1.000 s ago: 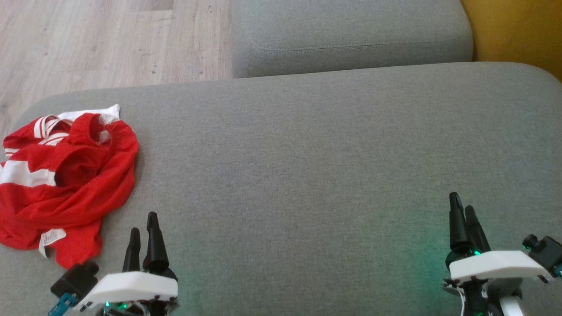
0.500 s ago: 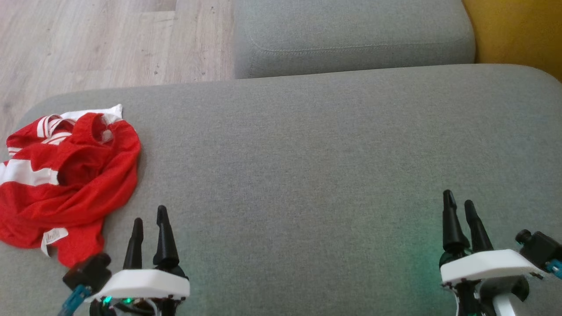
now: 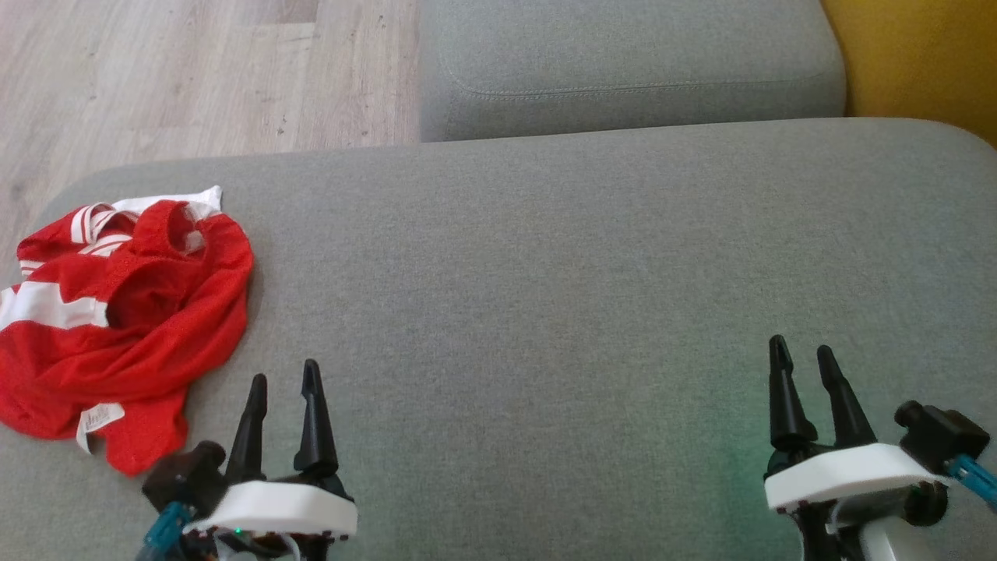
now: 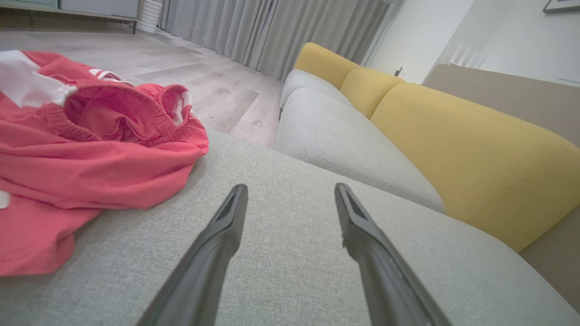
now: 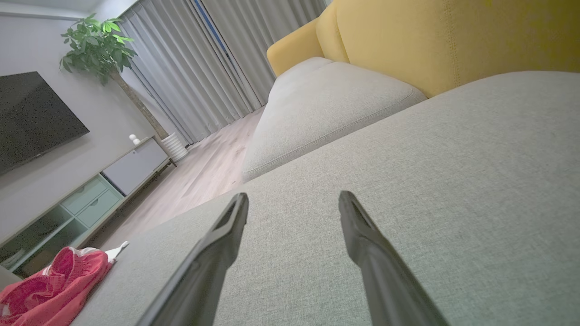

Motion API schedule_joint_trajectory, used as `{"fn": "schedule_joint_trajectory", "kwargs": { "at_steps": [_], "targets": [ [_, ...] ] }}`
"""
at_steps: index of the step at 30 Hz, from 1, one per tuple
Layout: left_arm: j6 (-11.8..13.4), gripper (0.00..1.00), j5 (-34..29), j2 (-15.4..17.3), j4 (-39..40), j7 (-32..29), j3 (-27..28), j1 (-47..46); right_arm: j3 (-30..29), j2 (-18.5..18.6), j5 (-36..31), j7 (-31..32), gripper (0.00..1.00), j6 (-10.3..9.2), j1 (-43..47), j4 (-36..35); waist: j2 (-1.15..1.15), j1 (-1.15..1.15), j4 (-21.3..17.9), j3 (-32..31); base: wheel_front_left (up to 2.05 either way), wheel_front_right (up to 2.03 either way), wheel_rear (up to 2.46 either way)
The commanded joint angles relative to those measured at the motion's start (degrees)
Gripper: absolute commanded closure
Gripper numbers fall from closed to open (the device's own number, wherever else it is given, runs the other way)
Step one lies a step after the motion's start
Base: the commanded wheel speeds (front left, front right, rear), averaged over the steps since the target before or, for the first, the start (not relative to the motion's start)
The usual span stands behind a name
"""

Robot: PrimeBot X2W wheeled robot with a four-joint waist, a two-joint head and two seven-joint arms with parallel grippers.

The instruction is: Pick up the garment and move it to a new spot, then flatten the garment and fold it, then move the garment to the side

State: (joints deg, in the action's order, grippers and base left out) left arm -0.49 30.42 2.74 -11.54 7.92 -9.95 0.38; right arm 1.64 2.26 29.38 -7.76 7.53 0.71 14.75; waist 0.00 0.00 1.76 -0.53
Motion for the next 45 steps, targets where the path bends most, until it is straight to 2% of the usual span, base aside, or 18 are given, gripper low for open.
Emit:
{"fn": "schedule_joint_trajectory", "kwargs": {
  "at_steps": [1,38,45],
  "targets": [
    [0.4,0.00,-2.2,0.5,1.8,0.9,0.6,-2.6,1.4,0.4,-2.3,-1.0,0.00,-0.03,-1.7,-2.4,0.00,0.00,0.0,0.0,0.00,0.00,0.00],
    [4.2,0.00,-27.4,0.2,-0.4,7.1,-1.0,-3.7,3.8,0.6,-28.3,-7.2,0.00,-0.04,-1.5,-1.3,0.00,0.00,0.6,0.6,0.00,0.00,0.00],
    [4.4,0.00,-27.1,0.2,-0.8,7.1,-0.6,-3.7,2.8,0.6,-28.3,-7.2,0.00,-0.04,-1.7,-0.1,0.00,0.00,0.6,0.7,0.00,0.00,0.00]
  ]
}}
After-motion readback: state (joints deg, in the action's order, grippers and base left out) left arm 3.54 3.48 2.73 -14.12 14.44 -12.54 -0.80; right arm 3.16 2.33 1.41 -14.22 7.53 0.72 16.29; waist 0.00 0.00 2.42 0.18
